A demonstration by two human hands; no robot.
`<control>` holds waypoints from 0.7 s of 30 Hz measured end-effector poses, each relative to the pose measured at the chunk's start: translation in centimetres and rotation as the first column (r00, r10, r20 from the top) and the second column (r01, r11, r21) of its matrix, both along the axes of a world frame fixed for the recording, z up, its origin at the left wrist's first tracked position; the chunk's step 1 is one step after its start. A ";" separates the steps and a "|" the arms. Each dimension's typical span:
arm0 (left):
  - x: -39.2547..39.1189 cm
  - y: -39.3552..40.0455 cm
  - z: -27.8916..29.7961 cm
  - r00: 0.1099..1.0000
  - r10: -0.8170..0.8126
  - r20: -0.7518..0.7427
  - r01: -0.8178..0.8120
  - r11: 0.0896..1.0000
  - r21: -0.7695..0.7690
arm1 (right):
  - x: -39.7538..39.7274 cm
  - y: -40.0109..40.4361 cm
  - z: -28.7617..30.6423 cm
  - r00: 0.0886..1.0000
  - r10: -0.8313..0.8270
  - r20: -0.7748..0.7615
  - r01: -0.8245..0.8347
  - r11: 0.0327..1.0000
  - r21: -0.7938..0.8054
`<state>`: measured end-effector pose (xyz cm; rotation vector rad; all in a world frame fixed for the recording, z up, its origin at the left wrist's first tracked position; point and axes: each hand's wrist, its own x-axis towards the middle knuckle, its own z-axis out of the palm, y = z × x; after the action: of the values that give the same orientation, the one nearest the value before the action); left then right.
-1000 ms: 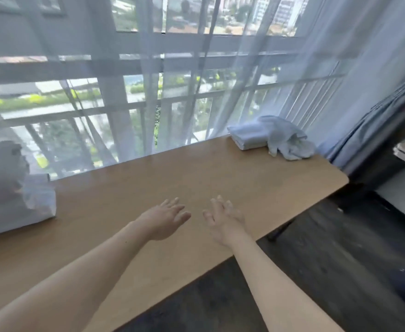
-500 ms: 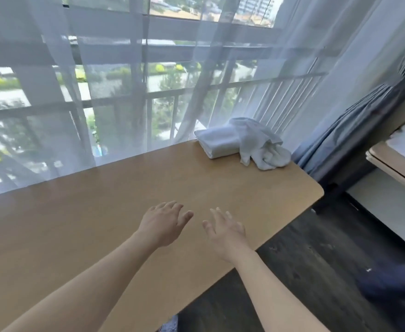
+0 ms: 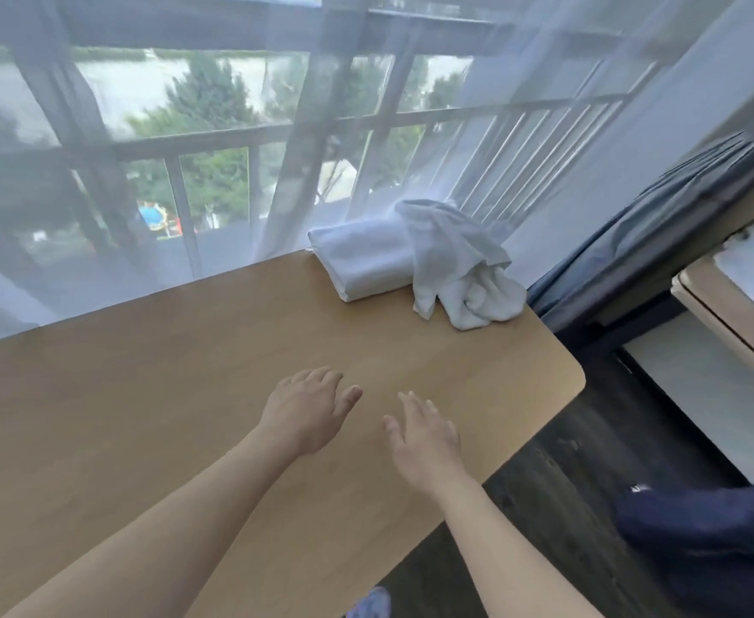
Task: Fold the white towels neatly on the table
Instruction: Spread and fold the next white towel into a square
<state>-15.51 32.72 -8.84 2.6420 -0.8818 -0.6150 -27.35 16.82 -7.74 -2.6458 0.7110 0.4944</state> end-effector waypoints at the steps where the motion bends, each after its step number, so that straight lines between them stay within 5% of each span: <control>1: 0.6 -1.2 0.0 1.000 -0.005 0.001 0.005 1.000 -0.005 | 0.7 -1.1 -0.1 1.000 -0.007 0.013 0.007 1.000 0.001; 10: 4.3 -14.5 -1.0 0.999 0.000 0.032 0.001 1.000 -0.025 | 5.7 -11.6 -2.3 0.991 -0.030 0.131 0.024 0.999 0.048; 21: 9.9 -29.0 -4.2 0.963 0.244 0.115 -0.224 0.960 -0.168 | 14.0 -26.0 -5.4 0.961 -0.058 0.272 0.074 0.996 -0.049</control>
<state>-5.59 3.69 -13.06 2.6160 -0.6084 -0.3002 -13.30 -9.17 -13.12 -2.6611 0.7329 0.0904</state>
